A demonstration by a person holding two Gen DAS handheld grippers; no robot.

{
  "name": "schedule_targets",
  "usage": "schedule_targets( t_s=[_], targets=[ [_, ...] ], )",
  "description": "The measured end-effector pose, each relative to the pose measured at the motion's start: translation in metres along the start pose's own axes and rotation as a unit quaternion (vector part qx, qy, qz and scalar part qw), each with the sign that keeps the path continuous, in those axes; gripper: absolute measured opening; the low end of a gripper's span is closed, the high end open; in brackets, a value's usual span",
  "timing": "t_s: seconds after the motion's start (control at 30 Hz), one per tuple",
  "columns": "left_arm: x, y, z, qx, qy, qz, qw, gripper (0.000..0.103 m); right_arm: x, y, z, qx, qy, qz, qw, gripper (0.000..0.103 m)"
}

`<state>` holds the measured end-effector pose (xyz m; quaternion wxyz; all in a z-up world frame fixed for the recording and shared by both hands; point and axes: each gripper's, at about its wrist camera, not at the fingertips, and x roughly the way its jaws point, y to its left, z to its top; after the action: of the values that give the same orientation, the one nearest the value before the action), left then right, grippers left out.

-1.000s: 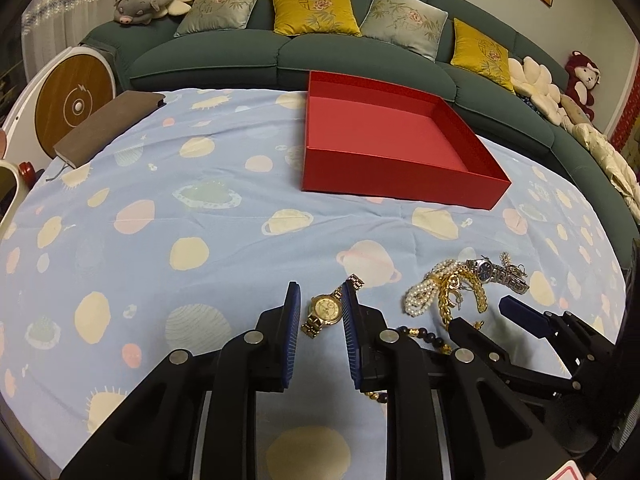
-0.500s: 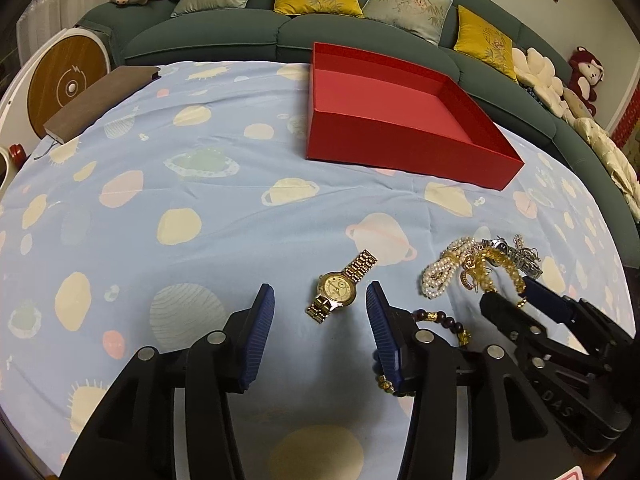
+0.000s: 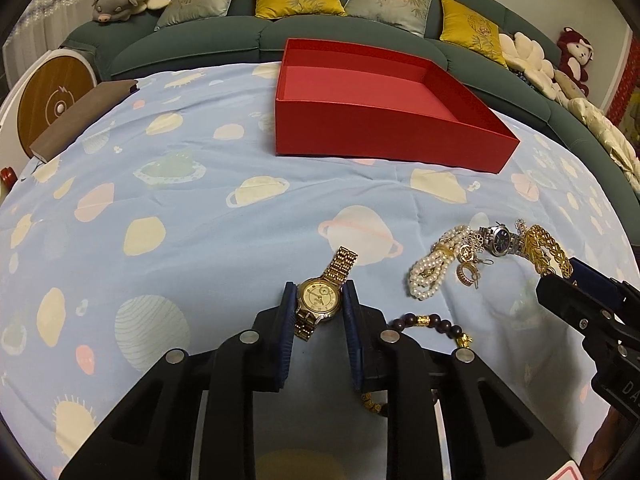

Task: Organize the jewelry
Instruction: 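Carry the gold watch and bangle into the red box and open both grippers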

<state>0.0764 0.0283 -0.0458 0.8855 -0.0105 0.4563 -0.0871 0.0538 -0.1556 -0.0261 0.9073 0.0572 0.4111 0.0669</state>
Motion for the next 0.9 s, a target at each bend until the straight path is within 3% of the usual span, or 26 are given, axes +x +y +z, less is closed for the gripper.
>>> schedule_targets(
  t_s=[0.27,0.4,0.5,0.63,0.9],
  targets=[
    [-0.047,-0.006,0.027,-0.009,-0.035,-0.047,0.9982,0.020,-0.023,0.001,0.015,0.005,-0.023,0.019,1.000,0.053],
    [-0.070,-0.015,0.064,0.004,-0.062,-0.071,0.9956,0.020,-0.031,0.002,0.044,0.000,-0.032,0.032,0.999,0.053],
    [-0.074,-0.019,0.102,0.016,-0.084,-0.067,0.9941,0.020,-0.027,-0.001,0.075,-0.004,-0.039,0.035,0.999,0.053],
    [-0.058,-0.021,0.159,0.030,-0.112,-0.041,0.9924,0.020,-0.005,-0.011,0.126,-0.006,-0.053,0.025,0.998,0.053],
    [0.033,-0.013,0.249,0.007,-0.097,-0.005,0.9953,0.020,0.078,-0.037,0.214,0.026,-0.041,0.019,0.999,0.053]
  ],
)
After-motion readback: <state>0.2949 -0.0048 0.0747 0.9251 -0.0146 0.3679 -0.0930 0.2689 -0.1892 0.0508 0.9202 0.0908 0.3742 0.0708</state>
